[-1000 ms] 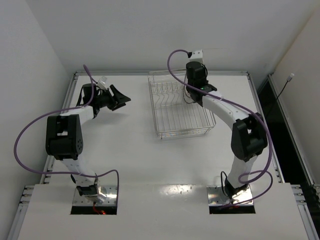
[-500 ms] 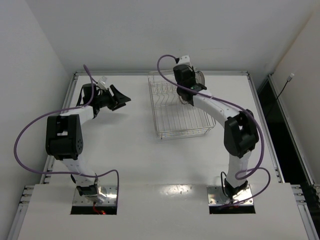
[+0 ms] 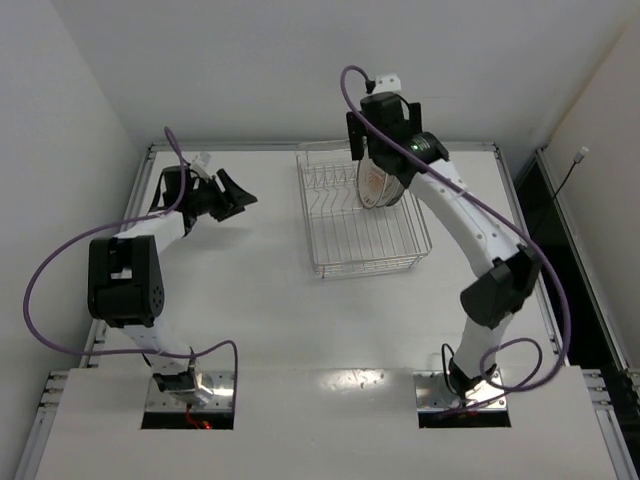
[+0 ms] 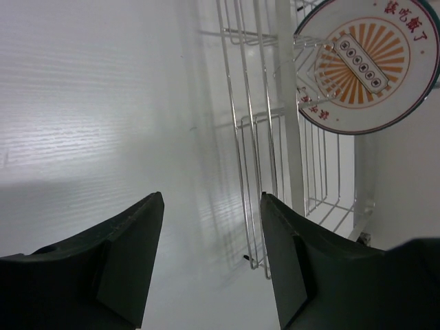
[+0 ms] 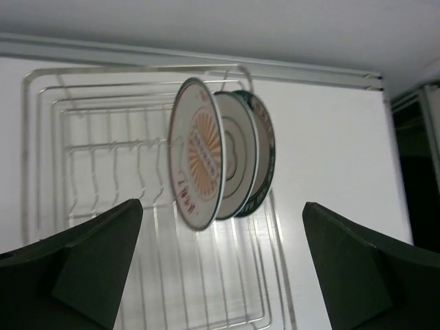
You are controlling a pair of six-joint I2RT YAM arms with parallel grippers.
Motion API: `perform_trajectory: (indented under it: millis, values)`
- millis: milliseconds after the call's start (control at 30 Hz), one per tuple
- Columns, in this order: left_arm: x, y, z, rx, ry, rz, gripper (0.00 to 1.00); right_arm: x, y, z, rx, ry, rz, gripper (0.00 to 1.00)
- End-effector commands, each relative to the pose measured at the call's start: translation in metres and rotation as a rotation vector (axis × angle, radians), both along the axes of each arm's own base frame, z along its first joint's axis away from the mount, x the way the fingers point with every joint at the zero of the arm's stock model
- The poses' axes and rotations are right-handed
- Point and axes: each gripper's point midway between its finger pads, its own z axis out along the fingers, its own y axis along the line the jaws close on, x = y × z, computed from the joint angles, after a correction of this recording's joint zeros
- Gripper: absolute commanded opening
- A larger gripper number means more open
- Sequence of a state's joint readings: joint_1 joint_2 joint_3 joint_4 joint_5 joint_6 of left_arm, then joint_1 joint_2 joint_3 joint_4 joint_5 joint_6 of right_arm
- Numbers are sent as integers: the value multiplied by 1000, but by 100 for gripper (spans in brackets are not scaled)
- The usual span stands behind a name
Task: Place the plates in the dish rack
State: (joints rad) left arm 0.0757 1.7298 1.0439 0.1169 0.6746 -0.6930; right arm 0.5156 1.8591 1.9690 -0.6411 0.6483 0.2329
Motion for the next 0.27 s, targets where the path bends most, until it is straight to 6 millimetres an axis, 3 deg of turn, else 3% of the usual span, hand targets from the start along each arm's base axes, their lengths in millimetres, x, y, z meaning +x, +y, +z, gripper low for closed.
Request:
perform_trajectory:
  millis: [0,33,67,100,167,200,233]
  values:
    - [10,19,47,97,-146,64,55,-59,5,-12,134,127,82,100]
    - [10,24,60,127,-185,92,55,-78,-2,-28,174,141,103,100]
    - [9,27,64,138,-196,112,55,-92,7,-37,234,159,162,100]
    - [7,32,65,171,-213,125,55,-111,-3,-81,230,233,154,100]
    - [2,45,83,231,-254,196,55,-129,-4,-74,303,173,190,100]
    - [-2,50,84,267,-260,213,55,-141,-10,-95,280,207,166,100]
    - [-3,60,90,305,-278,263,55,-149,-19,-101,255,215,116,100]
